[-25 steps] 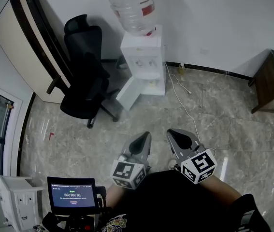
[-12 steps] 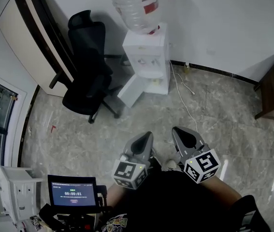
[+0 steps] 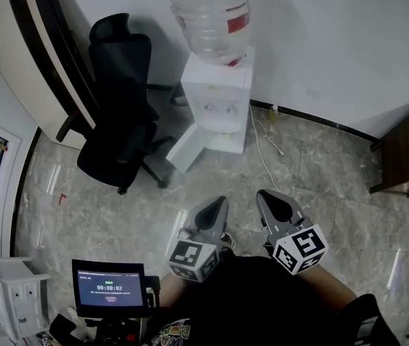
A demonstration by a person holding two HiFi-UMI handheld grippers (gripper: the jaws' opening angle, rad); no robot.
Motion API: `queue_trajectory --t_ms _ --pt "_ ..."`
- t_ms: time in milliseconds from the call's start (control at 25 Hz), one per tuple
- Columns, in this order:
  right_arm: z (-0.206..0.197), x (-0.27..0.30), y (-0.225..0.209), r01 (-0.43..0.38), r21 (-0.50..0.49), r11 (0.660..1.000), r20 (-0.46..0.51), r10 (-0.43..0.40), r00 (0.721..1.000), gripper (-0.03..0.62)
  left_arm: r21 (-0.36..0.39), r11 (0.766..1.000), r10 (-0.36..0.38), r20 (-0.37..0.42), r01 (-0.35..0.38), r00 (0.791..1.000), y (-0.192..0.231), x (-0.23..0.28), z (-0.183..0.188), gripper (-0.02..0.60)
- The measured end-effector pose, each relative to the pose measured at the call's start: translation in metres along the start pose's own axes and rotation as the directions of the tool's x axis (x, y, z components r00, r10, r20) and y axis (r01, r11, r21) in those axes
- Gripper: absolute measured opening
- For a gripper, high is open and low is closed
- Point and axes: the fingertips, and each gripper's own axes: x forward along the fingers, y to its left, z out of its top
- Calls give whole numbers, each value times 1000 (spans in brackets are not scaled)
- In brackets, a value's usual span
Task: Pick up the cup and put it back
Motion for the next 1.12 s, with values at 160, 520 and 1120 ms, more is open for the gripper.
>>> queue_trajectory --t_ms 160,520,1120 --pt "19 57 -9 4 -20 1000 -14 -4 1000 9 -35 999 3 0 -3 1000 47 31 22 5" --pt "24 151 -21 -45 -42 998 -71 42 997 25 -54 995 87 -2 -87 996 136 58 34 5" --pt "21 274 -117 -402 -43 915 -252 379 890 23 -194 881 425 -80 -432 902 182 163 30 5"
